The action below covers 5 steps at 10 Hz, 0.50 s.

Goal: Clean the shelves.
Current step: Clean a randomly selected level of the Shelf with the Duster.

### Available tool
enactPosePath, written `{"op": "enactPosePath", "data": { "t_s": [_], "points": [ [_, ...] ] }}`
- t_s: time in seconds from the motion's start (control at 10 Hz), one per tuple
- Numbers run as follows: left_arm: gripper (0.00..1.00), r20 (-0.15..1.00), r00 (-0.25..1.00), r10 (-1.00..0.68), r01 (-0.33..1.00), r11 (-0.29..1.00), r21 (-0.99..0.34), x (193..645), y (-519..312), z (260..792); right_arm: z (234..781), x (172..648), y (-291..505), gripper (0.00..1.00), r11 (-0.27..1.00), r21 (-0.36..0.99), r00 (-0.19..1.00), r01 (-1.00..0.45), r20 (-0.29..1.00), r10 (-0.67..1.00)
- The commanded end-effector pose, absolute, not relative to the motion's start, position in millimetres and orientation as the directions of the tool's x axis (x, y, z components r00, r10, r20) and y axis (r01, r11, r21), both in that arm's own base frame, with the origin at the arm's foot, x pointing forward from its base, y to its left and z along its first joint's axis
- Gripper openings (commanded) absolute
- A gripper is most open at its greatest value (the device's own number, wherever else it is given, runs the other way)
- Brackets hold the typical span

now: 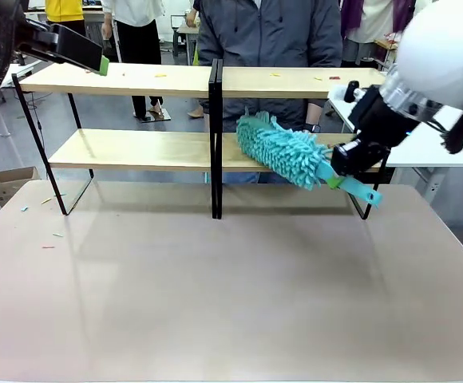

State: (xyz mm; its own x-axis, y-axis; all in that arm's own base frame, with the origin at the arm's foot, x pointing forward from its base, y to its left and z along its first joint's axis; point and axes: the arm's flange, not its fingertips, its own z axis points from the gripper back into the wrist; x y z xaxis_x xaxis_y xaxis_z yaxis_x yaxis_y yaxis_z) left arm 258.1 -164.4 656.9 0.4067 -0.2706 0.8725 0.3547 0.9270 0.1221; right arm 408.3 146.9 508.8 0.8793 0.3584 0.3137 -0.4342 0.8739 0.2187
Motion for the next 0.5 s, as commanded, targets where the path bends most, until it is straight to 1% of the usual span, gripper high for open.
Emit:
{"op": "enactPosePath", "data": {
  "t_s": [0.0,0.2,0.3,0.4],
  "points": [
    [1.00,0.874,0.404,-0.270,0.355,0.927,0.123,257.6,-162.7,657.6,519.0,434.4,164.2,0.13,0.929,0.213,0.907,-0.302,0.365,0.212],
    [1.00,0.874,0.404,-0.270,0.355,0.927,0.123,257.6,-162.7,657.6,513.4,446.2,173.9,0.13,0.915,0.313,0.935,-0.253,0.323,0.147],
    [1.00,0.874,0.404,-0.270,0.355,0.927,0.123,257.6,-162.7,657.6,509.4,450.0,175.2,0.13,0.893,0.385,0.951,-0.232,0.282,0.126],
    [1.00,0.874,0.404,-0.270,0.355,0.927,0.123,257.6,-162.7,657.6,506.4,450.5,174.3,0.13,0.855,0.458,0.960,-0.242,0.243,0.142]
  ]
}}
